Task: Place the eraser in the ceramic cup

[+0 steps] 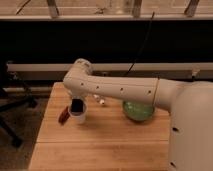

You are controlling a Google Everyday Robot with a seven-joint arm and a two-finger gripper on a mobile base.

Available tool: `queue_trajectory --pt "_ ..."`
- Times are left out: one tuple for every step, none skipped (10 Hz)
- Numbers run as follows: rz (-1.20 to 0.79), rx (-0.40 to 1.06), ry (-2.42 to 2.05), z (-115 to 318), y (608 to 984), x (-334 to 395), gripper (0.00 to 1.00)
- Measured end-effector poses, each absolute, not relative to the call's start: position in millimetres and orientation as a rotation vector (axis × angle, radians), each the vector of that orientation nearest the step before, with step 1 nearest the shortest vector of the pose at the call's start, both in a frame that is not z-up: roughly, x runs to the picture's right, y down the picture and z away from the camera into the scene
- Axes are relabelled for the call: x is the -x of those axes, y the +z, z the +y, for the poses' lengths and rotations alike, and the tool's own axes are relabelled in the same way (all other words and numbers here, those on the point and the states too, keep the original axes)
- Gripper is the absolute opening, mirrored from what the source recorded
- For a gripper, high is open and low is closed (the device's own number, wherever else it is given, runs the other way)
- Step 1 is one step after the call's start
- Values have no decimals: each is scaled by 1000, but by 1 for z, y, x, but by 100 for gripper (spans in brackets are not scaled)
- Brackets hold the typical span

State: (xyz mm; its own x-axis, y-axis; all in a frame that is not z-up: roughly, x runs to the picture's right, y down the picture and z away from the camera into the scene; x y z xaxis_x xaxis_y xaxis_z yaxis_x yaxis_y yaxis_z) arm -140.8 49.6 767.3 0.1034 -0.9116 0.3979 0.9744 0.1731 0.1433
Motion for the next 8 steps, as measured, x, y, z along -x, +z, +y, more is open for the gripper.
queue_trajectory --pt "-441 167 -1400 49 770 141 80" --pt "-440 164 -1400 49 772 141 80" --pt "-438 160 -1399 48 773 142 80" --pt "-436 156 -1397 47 774 141 80" --pt "-435 153 -1394 47 774 140 80" --pt "-434 150 -1389 47 773 139 80" --pt "-433 143 -1382 45 771 137 80" --pt "-432 134 -1372 43 767 133 80"
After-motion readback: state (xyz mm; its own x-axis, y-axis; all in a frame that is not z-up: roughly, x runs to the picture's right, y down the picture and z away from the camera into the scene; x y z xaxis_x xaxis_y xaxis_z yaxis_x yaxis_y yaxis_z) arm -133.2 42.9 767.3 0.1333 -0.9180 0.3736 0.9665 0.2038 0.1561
